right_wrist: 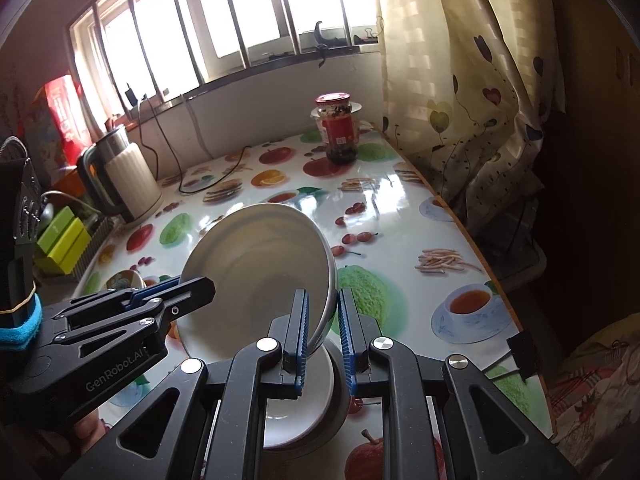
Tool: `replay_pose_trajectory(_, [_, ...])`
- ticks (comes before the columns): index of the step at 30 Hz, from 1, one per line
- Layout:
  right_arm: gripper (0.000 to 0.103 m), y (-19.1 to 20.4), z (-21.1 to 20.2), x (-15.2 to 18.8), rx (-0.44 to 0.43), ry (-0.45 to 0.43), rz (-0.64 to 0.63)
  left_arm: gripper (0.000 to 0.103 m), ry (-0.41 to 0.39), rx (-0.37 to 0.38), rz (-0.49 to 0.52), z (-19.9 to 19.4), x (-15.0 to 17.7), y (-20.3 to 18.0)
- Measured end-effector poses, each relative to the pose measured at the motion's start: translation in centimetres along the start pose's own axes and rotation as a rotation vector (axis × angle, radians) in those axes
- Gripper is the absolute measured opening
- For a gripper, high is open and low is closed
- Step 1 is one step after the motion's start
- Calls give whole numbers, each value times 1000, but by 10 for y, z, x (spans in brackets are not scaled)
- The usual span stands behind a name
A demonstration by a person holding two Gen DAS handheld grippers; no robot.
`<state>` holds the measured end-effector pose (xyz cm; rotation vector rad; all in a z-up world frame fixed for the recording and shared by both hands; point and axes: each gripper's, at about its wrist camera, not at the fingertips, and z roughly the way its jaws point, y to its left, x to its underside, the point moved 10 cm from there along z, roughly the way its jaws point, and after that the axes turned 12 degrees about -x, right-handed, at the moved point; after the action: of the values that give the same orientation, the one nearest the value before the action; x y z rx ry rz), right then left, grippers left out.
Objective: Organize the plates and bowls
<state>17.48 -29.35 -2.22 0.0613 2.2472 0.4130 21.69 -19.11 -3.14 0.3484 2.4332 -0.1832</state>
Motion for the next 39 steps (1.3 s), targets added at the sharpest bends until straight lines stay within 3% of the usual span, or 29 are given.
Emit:
replay_pose_trajectory(24, [15,8,-1,43,-29,56,35,16,64,5,-39,4,36,9])
replay_pose_trajectory(39, [16,6,7,52,-36,81,52,16,89,-1,-39,10,39,7])
